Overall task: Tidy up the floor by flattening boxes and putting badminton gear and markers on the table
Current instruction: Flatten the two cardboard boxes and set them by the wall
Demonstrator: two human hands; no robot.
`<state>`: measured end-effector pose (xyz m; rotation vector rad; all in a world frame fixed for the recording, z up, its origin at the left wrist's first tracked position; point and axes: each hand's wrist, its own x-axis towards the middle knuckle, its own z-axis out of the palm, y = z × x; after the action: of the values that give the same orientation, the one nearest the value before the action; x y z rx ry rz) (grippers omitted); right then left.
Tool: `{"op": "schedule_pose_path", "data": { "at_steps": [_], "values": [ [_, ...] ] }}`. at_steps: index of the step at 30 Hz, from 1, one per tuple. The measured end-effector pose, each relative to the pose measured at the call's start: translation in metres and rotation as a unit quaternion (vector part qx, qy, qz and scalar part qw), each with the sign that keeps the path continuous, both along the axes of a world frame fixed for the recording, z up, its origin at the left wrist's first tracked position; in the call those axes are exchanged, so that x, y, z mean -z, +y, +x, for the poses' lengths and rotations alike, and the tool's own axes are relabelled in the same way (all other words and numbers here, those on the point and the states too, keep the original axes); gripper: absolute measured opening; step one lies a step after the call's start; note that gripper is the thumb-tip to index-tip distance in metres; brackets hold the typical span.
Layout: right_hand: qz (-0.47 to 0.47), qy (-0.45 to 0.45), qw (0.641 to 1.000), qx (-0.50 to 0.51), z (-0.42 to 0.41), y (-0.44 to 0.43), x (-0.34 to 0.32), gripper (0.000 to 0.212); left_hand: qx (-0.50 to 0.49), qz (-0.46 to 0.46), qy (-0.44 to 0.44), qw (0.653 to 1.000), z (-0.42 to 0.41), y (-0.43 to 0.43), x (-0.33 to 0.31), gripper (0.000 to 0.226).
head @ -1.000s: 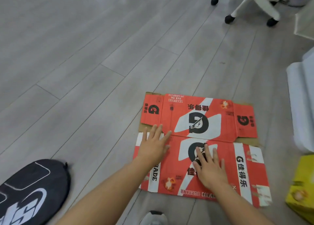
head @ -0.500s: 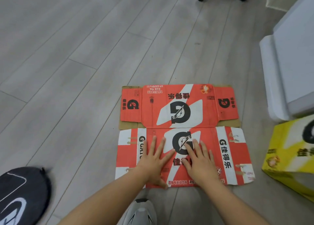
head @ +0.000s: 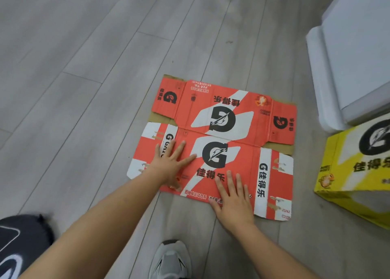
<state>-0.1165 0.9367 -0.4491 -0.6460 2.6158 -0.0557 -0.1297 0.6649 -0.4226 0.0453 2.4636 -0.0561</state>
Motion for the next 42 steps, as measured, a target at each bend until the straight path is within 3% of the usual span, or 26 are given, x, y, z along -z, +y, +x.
{"op": "schedule_pose_path", "data": {
  "at_steps": [4,7,9,13,17,21,24,27,30,33,35,39,42],
  "values": [
    [0.006,-0.038,0.999,-0.003,-0.024,-0.006,-0.028,0.051,-0.023,0.004,-0.009,1.000,-0.008,0.007,-0.014,0.113],
    [0.014,-0.014,1.000,0.018,-0.060,0.000,-0.075,0.020,-0.050,0.046,0.041,0.997,-0.020,0.029,-0.048,0.057],
    [0.007,-0.017,0.997,0.071,-0.083,0.009,-0.114,0.014,-0.042,0.052,0.083,0.994,-0.032,0.045,-0.078,0.033],
    [-0.080,0.009,0.988,0.131,-0.117,0.033,-0.213,0.010,-0.014,0.064,0.141,0.988,-0.065,0.084,-0.161,0.013],
    [-0.132,0.061,0.975,0.166,-0.137,0.072,-0.319,0.004,0.034,0.075,0.199,0.976,-0.104,0.137,-0.250,0.019],
    [-0.107,0.125,0.964,0.208,-0.153,0.126,-0.390,0.024,0.064,0.108,0.229,0.965,-0.133,0.201,-0.326,0.033],
    [-0.082,0.240,0.943,0.215,-0.157,0.160,-0.427,0.034,0.076,0.126,0.225,0.963,-0.136,0.248,-0.369,0.039],
    [-0.065,0.352,0.900,0.249,-0.162,0.188,-0.447,0.037,0.097,0.145,0.205,0.963,-0.131,0.281,-0.393,0.040],
    [-0.052,0.218,0.887,0.403,-0.167,0.212,-0.445,0.054,0.112,0.139,0.204,0.963,-0.124,0.295,-0.403,0.034],
    [-0.097,0.107,0.882,0.449,-0.159,0.221,-0.428,0.030,0.119,0.135,0.218,0.959,-0.117,0.292,-0.400,0.031],
    [-0.102,0.115,0.884,0.442,-0.150,0.221,-0.425,0.021,0.121,0.137,0.226,0.957,-0.115,0.285,-0.396,0.029],
    [-0.120,0.196,0.876,0.424,-0.147,0.235,-0.462,0.030,0.127,0.129,0.210,0.961,-0.116,0.274,-0.400,0.039],
    [-0.100,0.216,0.890,0.389,-0.151,0.250,-0.509,0.017,0.128,0.129,0.188,0.965,-0.118,0.279,-0.410,0.035]
  ]
}}
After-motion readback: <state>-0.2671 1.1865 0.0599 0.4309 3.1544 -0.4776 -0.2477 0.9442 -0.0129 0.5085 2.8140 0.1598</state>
